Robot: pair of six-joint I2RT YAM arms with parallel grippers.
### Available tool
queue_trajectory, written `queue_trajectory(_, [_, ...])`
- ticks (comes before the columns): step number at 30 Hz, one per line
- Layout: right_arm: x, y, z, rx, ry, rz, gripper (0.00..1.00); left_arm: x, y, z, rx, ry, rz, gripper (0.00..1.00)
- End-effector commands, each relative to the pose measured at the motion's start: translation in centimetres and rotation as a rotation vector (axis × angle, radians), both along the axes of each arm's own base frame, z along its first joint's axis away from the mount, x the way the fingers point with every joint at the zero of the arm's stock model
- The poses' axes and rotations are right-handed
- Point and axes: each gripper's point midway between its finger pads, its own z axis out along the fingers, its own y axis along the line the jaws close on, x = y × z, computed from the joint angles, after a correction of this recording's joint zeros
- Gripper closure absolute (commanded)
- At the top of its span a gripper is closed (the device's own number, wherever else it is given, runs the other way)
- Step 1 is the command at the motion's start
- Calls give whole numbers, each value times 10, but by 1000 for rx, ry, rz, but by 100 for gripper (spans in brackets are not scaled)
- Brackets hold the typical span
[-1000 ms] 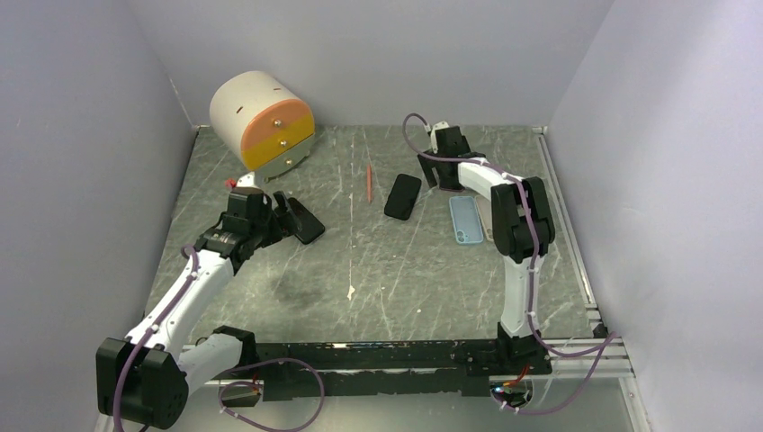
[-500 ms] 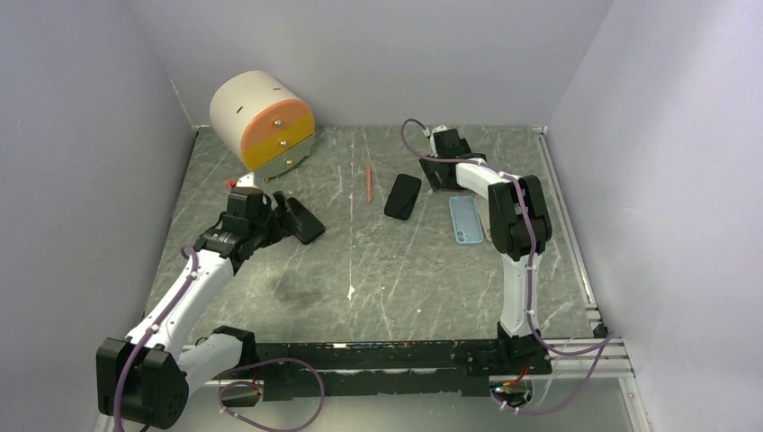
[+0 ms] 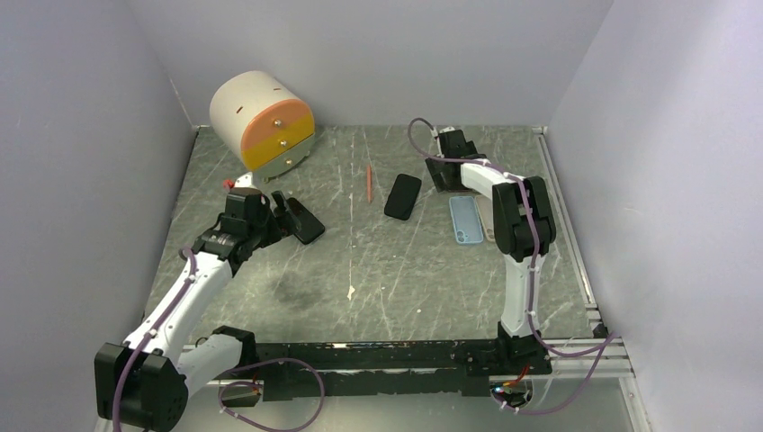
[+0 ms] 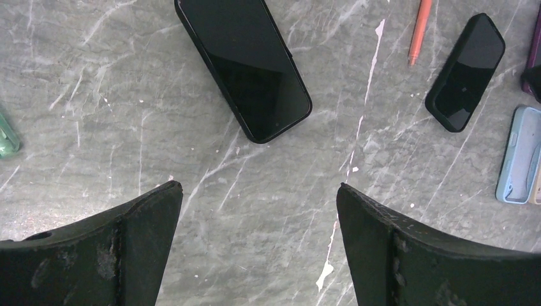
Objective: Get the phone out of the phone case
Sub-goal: Pick up the phone at the center of the board.
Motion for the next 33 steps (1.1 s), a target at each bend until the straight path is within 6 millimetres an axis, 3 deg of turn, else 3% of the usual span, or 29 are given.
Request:
queue_trajectory(1, [-9,-22,22,-23,-16,-72,1,-1,-1,5,-25,-16,5,5])
queue_trajectory(6, [-9,-8,38,54,-30,-28,1,-1,-2,6,-33,-18,3,5])
queue_trajectory(11, [-16,37,67,323,-65,-17,1,-1,-3,6,-39,-21,3,5])
queue_trajectory(14, [-26,73,73,519,-72,-48,1,0,-4,6,-44,-23,0,5])
queue_trajectory(18, [-38,107,63,651,-53,-154,1,-1,-4,9,-42,-27,-7,5])
queue_trajectory(24, [-42,157,44,664,-38,-210,1,-3,2,19,4,-55,-21,5])
queue_trajectory(27, [-38,165,35,646,-39,-257,1,-5,5,23,24,-67,-26,5])
queue_trajectory(33, [-28,163,11,551,-57,-357,1,-8,7,21,25,-82,-20,5])
